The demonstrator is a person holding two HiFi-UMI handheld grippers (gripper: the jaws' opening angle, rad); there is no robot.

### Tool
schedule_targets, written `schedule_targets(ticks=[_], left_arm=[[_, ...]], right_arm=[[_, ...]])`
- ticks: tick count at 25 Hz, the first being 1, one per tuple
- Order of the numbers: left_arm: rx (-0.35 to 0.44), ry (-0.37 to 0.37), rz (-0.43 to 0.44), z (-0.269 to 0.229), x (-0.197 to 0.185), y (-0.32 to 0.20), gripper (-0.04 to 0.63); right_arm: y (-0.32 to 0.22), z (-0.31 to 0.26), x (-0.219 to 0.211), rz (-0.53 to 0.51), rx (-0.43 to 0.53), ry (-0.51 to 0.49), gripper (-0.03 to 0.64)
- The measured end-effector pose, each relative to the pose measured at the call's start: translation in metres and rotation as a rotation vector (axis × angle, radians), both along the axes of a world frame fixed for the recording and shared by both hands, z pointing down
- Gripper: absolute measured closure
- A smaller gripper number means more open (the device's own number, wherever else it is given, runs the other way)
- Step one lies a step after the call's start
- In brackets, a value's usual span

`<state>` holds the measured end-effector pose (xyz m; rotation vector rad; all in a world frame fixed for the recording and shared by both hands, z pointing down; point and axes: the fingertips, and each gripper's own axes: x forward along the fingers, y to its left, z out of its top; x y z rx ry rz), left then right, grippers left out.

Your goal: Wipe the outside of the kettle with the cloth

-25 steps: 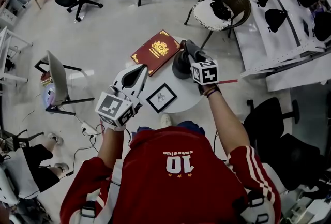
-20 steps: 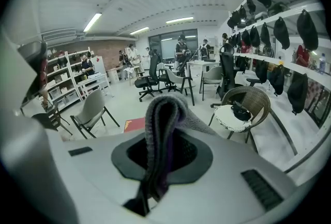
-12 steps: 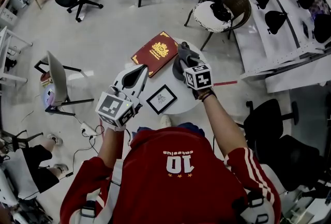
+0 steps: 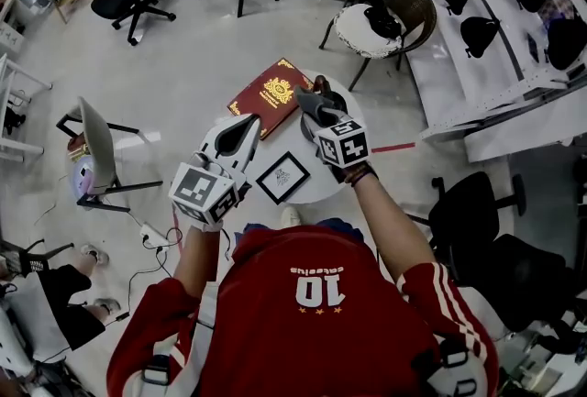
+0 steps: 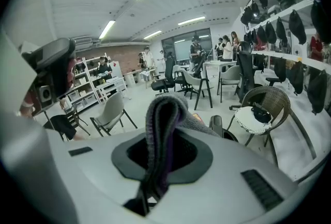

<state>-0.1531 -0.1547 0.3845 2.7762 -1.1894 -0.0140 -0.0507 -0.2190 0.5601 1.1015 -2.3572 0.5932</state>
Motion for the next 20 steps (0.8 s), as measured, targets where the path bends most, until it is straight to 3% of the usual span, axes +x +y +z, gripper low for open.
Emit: schedule_targets(ticks=[9, 20], left_arm=[[0.015, 0.033, 0.048, -0.002, 0.016, -0.003, 0.589], [-0.001, 0.024, 0.051, 0.001, 0.035, -0.003, 0.588]], right_arm=[[0.016, -0.038, 0.002, -0.018, 0.053, -0.043, 0.561], [0.001, -0.061, 0.073, 0.101, 0.105, -0.057, 0.561]])
